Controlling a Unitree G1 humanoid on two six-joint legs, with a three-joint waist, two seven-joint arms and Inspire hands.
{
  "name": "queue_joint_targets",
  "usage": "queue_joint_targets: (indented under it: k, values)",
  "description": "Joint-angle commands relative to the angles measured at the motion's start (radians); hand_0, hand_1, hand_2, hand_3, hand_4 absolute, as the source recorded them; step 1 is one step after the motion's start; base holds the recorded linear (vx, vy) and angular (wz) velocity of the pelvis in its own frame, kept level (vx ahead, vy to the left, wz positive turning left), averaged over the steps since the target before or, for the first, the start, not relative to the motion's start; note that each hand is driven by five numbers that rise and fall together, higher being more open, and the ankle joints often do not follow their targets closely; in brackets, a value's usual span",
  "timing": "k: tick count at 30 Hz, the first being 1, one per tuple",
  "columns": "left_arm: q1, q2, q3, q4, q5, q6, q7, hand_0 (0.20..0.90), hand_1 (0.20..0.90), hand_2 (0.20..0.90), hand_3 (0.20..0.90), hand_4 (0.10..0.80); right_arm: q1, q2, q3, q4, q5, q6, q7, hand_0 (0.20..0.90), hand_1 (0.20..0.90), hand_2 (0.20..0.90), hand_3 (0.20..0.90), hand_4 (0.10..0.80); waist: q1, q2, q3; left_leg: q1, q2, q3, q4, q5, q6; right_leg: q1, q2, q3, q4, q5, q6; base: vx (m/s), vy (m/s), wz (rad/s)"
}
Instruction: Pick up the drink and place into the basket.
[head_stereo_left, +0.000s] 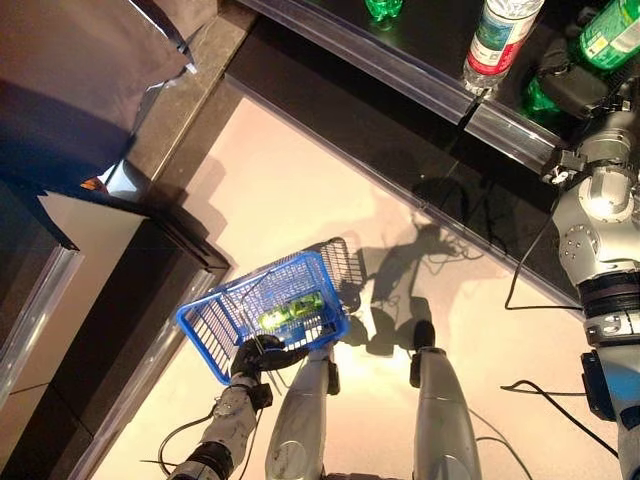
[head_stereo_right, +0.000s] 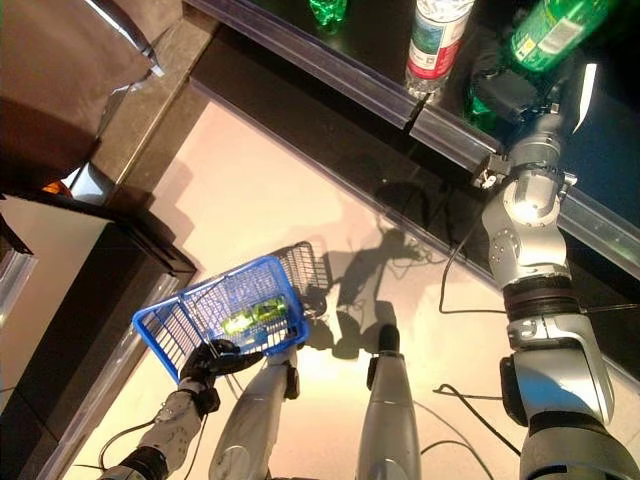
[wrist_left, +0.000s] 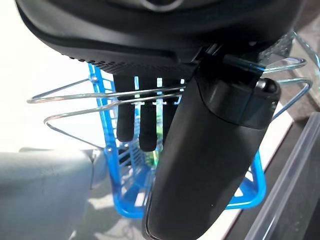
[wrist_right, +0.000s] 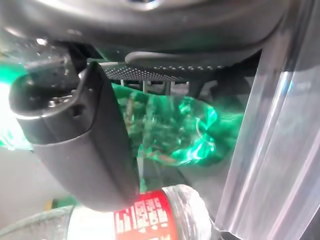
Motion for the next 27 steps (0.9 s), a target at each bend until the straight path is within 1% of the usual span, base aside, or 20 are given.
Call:
queue_joint_targets:
  k: [1,5,11,17,21,24,27]
  values:
    - [0.095,0.060,-0.038,-0.008,-0.020,-0.073,0.023,0.300,0.300,0.300,0.200,0.100,-0.146,-0.096,-0.005,-0.101,-0.014,-0.093,0.011,0.300,0.300,0.300,0.200,0.100,-0.014,-0.057,-0.008,0.094,-0.029,-0.028,0.117,-0.178,-0.009,0.122,-0.003,-0.058,-0.328,0.205,-0.053,0.000,0.000,0.00]
    - [0.093,0.072,-0.020,-0.065,-0.051,-0.127,0.028,0.300,0.300,0.300,0.200,0.100,-0.109,-0.095,-0.027,-0.114,-0.022,-0.105,-0.003,0.300,0.300,0.300,0.200,0.100,-0.017,-0.059,-0.019,0.116,-0.028,-0.024,0.108,-0.179,-0.007,0.143,-0.004,-0.058,-0.337,0.206,-0.051,0.000,0.030,0.06]
    - [0.088,0.093,0.006,-0.146,-0.081,-0.166,0.051,0.300,0.300,0.300,0.200,0.100,-0.041,-0.089,-0.077,-0.148,-0.022,-0.131,-0.033,0.300,0.300,0.300,0.200,0.100,-0.019,-0.073,-0.046,0.151,-0.025,-0.018,0.096,-0.187,-0.004,0.182,-0.004,-0.060,-0.354,0.205,-0.048,-0.003,0.009,0.05]
    - [0.092,0.105,0.048,-0.183,-0.096,-0.181,0.061,0.300,0.300,0.300,0.200,0.100,0.056,-0.073,-0.138,-0.236,-0.056,-0.169,-0.088,0.300,0.300,0.300,0.200,0.100,-0.029,-0.091,-0.077,0.185,-0.018,-0.010,0.079,-0.194,0.000,0.222,-0.003,-0.057,-0.378,0.208,-0.044,0.000,0.000,0.00]
    - [0.095,0.102,0.080,-0.171,-0.094,-0.185,0.066,0.300,0.300,0.300,0.200,0.100,0.140,-0.051,-0.183,-0.321,-0.133,-0.195,-0.151,0.300,0.300,0.300,0.200,0.100,-0.041,-0.106,-0.100,0.214,-0.014,-0.002,0.057,-0.198,0.003,0.253,-0.002,-0.053,-0.403,0.213,-0.039,0.000,0.000,0.00]
    - [0.101,0.096,0.111,-0.161,-0.087,-0.183,0.069,0.300,0.300,0.300,0.200,0.100,0.246,-0.025,-0.227,-0.425,-0.195,-0.212,-0.202,0.300,0.300,0.300,0.200,0.100,-0.058,-0.123,-0.122,0.237,-0.008,0.007,0.042,-0.202,0.005,0.280,-0.002,-0.043,-0.426,0.219,-0.034,0.000,0.000,0.00]
    - [0.104,0.093,0.132,-0.159,-0.080,-0.185,0.060,0.300,0.300,0.300,0.200,0.100,0.311,-0.001,-0.248,-0.482,-0.219,-0.212,-0.198,0.300,0.300,0.300,0.200,0.100,-0.068,-0.132,-0.138,0.252,-0.007,0.011,0.032,-0.204,0.007,0.294,-0.001,-0.034,-0.439,0.222,-0.030,0.000,0.000,0.00]
